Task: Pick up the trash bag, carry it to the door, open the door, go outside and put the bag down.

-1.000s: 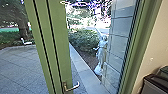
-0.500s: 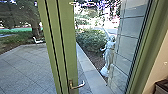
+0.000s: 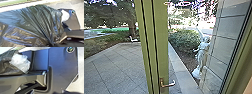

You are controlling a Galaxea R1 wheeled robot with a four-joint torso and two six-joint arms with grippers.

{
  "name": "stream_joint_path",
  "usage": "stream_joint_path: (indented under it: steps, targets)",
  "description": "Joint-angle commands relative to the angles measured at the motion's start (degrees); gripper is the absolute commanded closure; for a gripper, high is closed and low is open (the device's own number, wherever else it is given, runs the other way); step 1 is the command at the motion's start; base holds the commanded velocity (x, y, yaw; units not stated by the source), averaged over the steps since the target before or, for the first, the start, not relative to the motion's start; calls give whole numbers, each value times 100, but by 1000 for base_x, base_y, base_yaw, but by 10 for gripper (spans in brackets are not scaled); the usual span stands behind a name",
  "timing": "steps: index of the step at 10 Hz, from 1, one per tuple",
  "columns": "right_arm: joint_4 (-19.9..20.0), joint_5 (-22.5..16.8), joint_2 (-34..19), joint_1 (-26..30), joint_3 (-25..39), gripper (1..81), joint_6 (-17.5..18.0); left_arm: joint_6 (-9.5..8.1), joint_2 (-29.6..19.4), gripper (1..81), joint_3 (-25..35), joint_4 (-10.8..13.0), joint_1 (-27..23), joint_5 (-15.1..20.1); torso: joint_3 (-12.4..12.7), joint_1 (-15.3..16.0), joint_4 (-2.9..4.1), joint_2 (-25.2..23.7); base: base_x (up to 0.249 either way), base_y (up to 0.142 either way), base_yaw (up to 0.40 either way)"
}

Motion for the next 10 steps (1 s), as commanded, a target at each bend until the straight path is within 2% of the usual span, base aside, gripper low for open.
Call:
stream_joint_path:
  steps: [1, 4, 10]
  targets:
    - [-78, 54, -20, 25, 320, 10, -132, 42, -135, 811, 7, 195, -266, 297, 0, 0, 0, 0, 0, 0, 235]
    - [-69, 99, -363, 59, 857, 10, -106, 42, -179, 811, 51, 195, -178, 262, 0, 0, 0, -2, 0, 0, 238]
    - [-166, 82, -434, 121, 804, 10, -141, 24, 119, 811, 68, 159, -90, 271, 0, -2, 0, -2, 0, 0, 279]
